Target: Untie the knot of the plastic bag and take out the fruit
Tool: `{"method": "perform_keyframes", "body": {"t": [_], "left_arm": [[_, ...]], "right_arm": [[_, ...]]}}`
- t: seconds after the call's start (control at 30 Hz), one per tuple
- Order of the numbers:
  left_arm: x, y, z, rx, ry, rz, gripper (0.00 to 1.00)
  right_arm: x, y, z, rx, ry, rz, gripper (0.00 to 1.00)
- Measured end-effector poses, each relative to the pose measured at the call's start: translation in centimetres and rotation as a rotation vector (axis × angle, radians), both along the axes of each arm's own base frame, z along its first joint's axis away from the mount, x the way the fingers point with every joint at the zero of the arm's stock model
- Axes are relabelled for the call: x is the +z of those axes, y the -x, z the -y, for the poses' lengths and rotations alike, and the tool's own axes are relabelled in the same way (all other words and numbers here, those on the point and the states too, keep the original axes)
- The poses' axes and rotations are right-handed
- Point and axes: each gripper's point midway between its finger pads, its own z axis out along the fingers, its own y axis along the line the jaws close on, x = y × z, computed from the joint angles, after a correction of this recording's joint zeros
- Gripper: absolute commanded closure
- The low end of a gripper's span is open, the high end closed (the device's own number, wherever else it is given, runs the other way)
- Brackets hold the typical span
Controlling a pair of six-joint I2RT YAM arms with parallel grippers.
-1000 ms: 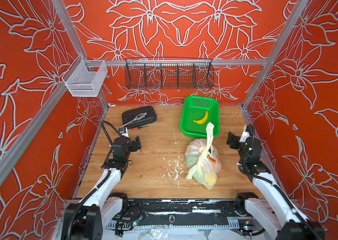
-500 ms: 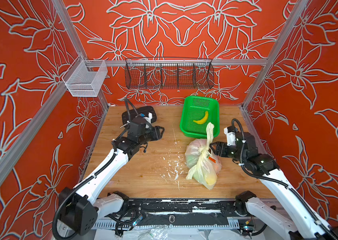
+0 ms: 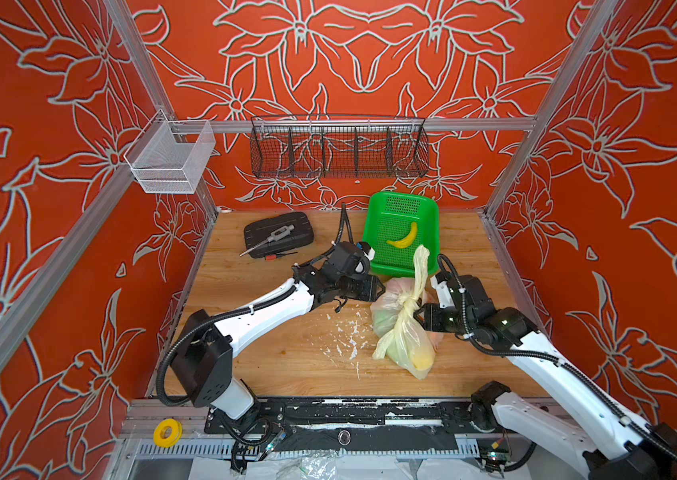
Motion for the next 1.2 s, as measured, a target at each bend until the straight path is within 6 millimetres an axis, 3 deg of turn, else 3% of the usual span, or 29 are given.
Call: {"method": "perform_keyframes", "body": {"t": [0.13, 0.27, 0.57, 0.67, 0.7, 0.8, 0.9, 1.2], "left_arm": [[-0.9, 0.6, 1.9, -0.051, 0.001, -0.029, 0.52], [-1.5, 0.3, 3.5, -0.081, 0.010, -0.047, 0.49], [-3.0, -0.8, 6.1, -0.124, 0.022, -0.089, 0.49], [-3.4, -0.9, 6.8, -0.143, 0.032, -0.110, 0.63], [-3.6, -0.9, 7.0, -0.145, 0.034, -0.116, 0.69], [-3.8, -0.7, 7.3, -0.160, 0.040, -0.132, 0.89], [-3.6, -0.7, 7.5, -0.170, 0.046, -0.133, 1.00], [-3.4, -0.6, 7.7, -0.174, 0.053, -0.141, 1.00]], "right_arm": [[-1.5, 0.1, 0.5, -0.003, 0.039, -0.016, 0.88], [-2.3, 0.2, 0.9, -0.003, 0.061, -0.013, 1.00], [-1.7, 0.2, 1.2, -0.010, 0.059, 0.032, 1.00], [-1.5, 0.1, 1.2, -0.012, 0.054, 0.043, 1.00], [-1.5, 0.0, 1.2, -0.013, 0.052, 0.045, 0.98], [-1.4, 0.0, 1.2, -0.029, 0.042, 0.039, 0.70], [-1.1, 0.1, 1.2, -0.041, 0.024, 0.045, 0.60], [2.2, -0.3, 0.2, -0.091, -0.132, 0.128, 0.28]]}}
